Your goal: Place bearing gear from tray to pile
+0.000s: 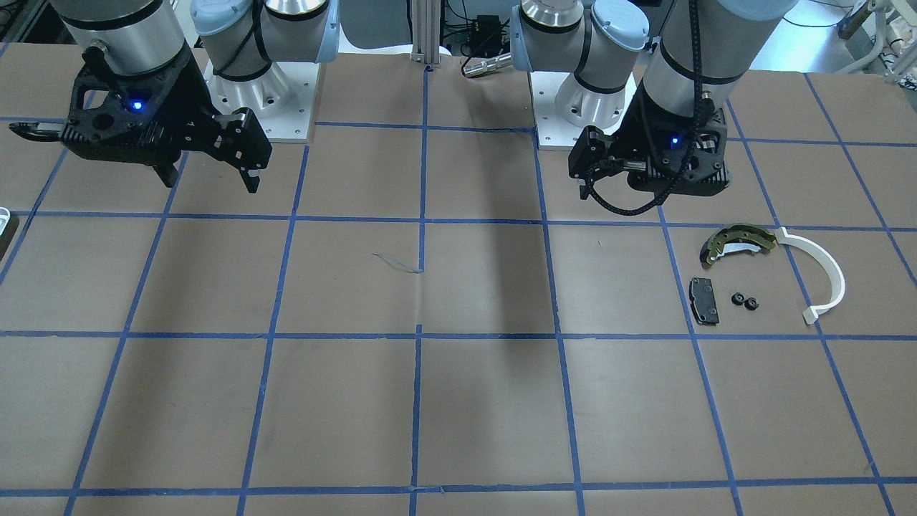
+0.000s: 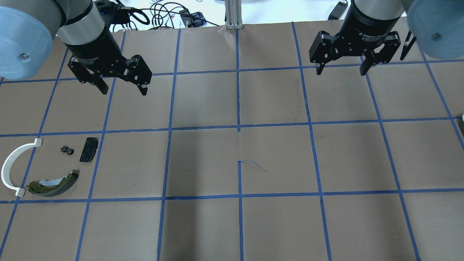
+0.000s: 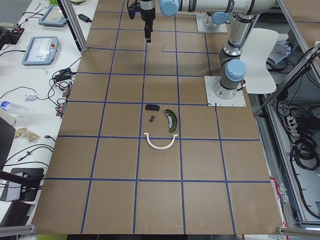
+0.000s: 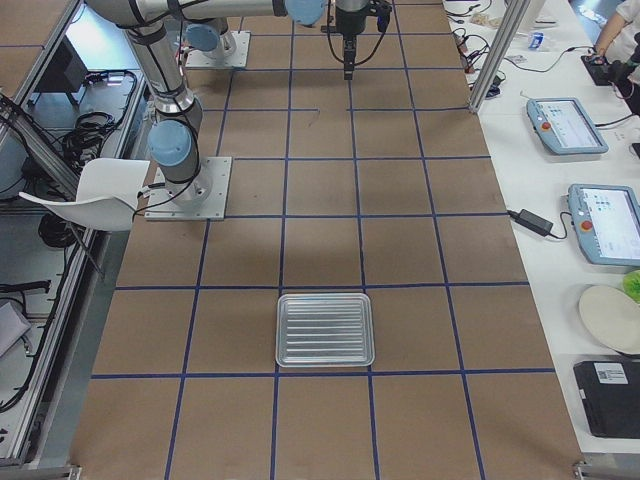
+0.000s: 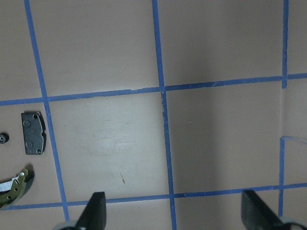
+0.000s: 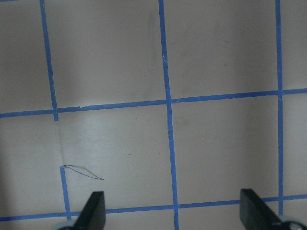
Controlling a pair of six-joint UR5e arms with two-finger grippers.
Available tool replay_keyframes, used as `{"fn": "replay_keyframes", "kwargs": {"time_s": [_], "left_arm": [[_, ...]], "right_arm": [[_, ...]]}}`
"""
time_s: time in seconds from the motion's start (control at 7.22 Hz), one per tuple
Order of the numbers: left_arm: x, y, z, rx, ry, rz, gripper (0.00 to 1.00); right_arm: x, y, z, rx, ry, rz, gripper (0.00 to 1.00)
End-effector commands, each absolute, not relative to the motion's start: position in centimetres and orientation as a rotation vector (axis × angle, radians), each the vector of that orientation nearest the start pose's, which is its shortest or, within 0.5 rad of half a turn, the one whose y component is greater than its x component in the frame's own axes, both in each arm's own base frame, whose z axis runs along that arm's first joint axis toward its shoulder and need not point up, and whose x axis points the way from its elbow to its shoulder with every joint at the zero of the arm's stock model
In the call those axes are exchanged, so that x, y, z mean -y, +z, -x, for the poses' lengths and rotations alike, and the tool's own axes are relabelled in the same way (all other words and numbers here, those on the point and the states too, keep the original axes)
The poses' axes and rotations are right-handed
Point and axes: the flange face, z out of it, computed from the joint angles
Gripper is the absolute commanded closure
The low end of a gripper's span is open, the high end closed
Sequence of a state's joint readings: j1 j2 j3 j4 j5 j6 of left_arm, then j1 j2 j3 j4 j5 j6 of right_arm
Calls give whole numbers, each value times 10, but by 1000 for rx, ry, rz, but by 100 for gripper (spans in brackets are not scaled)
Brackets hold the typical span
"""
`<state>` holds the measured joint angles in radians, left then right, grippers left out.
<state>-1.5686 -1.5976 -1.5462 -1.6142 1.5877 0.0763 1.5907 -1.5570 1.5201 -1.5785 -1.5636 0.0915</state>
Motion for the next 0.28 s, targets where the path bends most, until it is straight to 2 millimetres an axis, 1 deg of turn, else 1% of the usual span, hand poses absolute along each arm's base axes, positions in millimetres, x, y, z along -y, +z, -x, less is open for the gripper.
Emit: {"fn": "replay_keyframes", "kwargs": {"time_s": [0.0,0.14], "left_arm": [[489,485,128,-3124,92,-121,0],[486,481,128,-3119,100,-121,0]], "right_arm": [[499,506,-145,-3123,-66,-112,0],[500,506,-145,-3123,-66,-112,0]]}}
